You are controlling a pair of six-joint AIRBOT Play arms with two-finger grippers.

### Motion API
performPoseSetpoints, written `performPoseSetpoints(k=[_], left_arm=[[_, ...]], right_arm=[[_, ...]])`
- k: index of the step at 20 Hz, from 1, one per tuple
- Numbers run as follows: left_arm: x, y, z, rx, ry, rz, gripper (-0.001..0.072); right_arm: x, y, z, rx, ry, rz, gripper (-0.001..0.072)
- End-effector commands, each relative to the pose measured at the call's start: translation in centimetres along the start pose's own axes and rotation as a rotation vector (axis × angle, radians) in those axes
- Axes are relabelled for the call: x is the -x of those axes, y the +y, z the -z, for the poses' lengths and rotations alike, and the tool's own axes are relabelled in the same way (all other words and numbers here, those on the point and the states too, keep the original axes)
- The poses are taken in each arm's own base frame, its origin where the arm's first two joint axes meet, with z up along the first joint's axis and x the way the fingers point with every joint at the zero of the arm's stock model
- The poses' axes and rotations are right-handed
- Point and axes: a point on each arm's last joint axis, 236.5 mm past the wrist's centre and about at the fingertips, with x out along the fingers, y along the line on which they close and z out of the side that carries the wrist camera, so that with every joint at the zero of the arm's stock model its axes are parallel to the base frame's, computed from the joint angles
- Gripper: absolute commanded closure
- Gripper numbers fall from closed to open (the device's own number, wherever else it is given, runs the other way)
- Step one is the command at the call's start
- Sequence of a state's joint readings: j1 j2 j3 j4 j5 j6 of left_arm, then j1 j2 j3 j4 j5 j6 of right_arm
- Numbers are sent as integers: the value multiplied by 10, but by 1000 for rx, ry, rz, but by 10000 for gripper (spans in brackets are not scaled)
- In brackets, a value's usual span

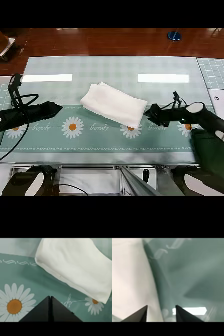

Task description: Fold the shirts.

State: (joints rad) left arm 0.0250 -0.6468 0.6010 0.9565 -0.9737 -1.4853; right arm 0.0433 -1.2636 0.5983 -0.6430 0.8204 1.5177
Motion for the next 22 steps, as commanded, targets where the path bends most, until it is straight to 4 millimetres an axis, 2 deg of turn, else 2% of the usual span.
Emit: performPoseSetpoints(k=[1, 3, 4, 5, 6, 9, 13, 15, 19, 22], left_arm=[[-2, -3, 2, -9, 5, 6, 690], [-2, -4, 2, -11, 6, 7, 690], [-2, -4, 2, -11, 7, 8, 690], [-2, -4, 2, -11, 7, 8, 690], [-2, -4, 2, -11, 7, 8, 690], [-2, -4, 2, -12, 7, 8, 690], [-2, -4, 2, -12, 7, 7, 690], [-2, -4, 2, -12, 7, 7, 690], [-2, -4, 2, -12, 7, 7, 690], [-2, -4, 2, -12, 7, 7, 690]], right_arm=[[-33, 24, 5, 29, 120, -54, 301], [-47, 34, 6, 60, 148, -49, 304], [-52, 41, 6, 82, 158, -50, 336], [-53, 49, 4, 113, 162, -58, 480], [-50, 63, 1, 192, 157, -84, 686], [-23, 116, -10, 344, 160, -159, 688], [40, 198, -33, 530, 37, -233, 688], [78, 222, -52, 590, -63, -215, 689], [163, 234, -85, 615, -214, -158, 688], [233, 219, -107, 573, -325, -94, 689]])
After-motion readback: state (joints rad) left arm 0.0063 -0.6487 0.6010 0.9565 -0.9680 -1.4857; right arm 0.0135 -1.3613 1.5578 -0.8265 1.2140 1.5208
